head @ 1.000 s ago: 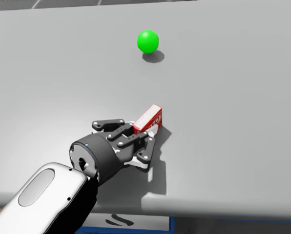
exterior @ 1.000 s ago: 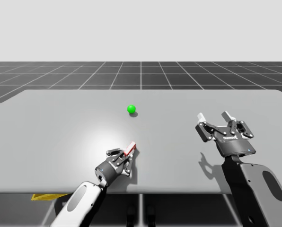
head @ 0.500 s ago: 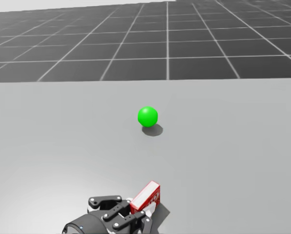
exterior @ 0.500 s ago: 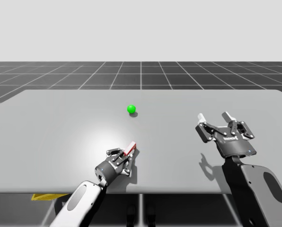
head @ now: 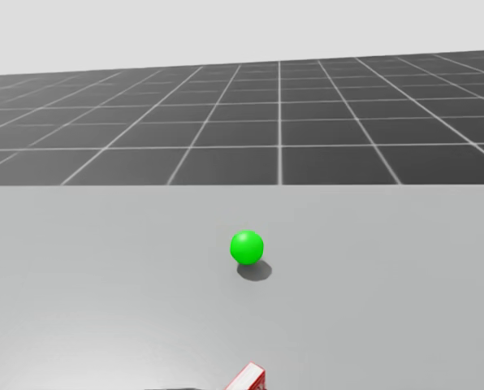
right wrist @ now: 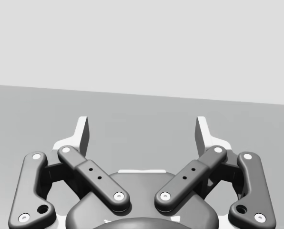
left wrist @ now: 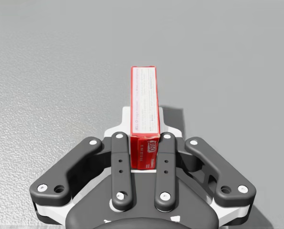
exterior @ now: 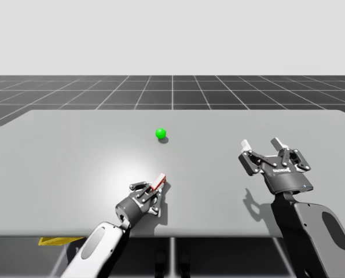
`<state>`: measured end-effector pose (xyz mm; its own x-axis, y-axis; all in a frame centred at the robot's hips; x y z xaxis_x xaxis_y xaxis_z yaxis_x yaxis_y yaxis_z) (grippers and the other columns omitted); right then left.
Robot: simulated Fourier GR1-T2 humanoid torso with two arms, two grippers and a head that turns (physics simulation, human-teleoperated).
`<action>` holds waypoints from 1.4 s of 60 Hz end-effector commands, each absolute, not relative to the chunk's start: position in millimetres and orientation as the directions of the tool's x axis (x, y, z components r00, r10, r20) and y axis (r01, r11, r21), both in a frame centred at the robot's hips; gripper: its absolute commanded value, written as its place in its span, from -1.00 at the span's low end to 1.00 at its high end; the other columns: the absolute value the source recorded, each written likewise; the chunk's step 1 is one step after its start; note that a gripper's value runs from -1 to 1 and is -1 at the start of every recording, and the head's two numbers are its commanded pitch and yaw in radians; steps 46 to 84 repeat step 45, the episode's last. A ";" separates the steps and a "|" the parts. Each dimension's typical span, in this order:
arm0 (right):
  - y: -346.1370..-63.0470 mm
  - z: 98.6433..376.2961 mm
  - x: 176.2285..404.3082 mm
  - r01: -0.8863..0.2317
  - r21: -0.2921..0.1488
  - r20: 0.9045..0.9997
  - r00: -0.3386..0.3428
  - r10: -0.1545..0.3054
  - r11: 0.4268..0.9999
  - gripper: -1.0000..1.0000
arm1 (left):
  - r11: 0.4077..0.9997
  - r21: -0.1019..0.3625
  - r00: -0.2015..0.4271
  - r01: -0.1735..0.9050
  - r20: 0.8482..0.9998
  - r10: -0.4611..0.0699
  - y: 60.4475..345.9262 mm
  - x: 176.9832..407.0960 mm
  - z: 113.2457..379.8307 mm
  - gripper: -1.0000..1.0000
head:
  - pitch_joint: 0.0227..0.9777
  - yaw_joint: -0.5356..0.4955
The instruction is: Watch the red light. When it turns green, pick up the object.
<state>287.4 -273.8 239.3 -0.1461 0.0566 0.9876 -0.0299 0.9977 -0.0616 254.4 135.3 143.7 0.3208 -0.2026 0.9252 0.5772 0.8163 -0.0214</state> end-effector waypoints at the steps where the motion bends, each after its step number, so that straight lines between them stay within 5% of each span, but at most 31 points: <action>1: -273.5 239.2 287.0 -0.030 -0.063 0.988 -0.145 0.058 0.998 -1.00 | 0.786 -0.039 0.316 0.616 0.927 -0.201 131.4 249.4 152.6 1.00 | -0.06 0.23; 21: -273.7 239.1 286.9 -0.035 -0.069 0.988 -0.139 0.064 0.997 -1.00 | 0.805 0.040 0.216 0.592 0.954 -0.206 131.4 262.8 223.1 1.00 | -0.07 0.23; 33: -273.8 238.9 286.8 -0.035 -0.074 0.988 -0.139 0.068 0.997 -1.00 | 0.833 0.076 0.103 0.548 0.982 -0.158 142.2 277.1 282.2 1.00 | -0.07 0.22; 45: -273.7 238.7 287.0 -0.035 -0.067 0.989 -0.132 0.062 0.997 -1.00 | 0.850 0.095 -0.003 0.518 0.994 -0.109 151.0 279.9 338.2 1.00 | -0.08 0.22; 84: -273.7 238.7 287.0 -0.035 -0.067 0.989 -0.132 0.062 0.997 -1.00 | 0.850 0.095 -0.003 0.518 0.994 -0.109 151.0 279.9 338.2 1.00 | -0.08 0.22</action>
